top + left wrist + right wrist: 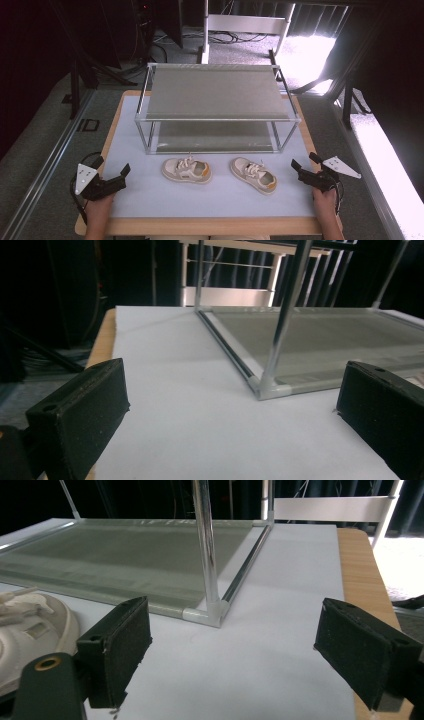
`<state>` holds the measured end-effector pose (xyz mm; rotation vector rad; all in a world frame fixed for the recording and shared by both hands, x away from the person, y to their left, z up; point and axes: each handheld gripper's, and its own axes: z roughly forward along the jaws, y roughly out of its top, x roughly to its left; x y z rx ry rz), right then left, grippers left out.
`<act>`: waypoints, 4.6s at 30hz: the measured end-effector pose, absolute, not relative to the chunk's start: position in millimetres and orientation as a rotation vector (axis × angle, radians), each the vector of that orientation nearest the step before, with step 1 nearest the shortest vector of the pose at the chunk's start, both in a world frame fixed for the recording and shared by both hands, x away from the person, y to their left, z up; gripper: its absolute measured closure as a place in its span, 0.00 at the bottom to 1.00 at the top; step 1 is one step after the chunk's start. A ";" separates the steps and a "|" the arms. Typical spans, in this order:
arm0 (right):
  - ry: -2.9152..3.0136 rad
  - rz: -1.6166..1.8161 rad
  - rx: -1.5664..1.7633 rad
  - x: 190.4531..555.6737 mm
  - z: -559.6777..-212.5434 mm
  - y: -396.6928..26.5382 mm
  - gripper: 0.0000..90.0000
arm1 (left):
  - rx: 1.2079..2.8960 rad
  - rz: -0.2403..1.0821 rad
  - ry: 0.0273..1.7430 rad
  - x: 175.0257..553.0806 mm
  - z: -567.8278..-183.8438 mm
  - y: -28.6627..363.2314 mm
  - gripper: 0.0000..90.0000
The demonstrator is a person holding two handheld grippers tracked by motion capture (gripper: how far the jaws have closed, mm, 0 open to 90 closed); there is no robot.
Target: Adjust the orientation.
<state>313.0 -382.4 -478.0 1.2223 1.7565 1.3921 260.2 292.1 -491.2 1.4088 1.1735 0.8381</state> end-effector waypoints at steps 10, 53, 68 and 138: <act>1.795 1.347 1.228 315.7 -477.8 -378.7 0.14 | 1.526 0.722 1.190 264.4 -487.2 291.9 0.00; 1.842 1.350 1.192 316.5 -477.9 -377.4 0.15 | 2.015 0.428 0.994 282.4 -404.3 214.1 0.00; 1.849 1.353 1.187 316.8 -478.0 -377.2 0.16 | 2.190 0.342 0.960 293.9 -393.7 173.5 0.00; 1.856 1.341 1.182 317.1 -478.1 -376.1 0.17 | 2.610 0.028 0.986 350.5 -409.3 25.7 0.65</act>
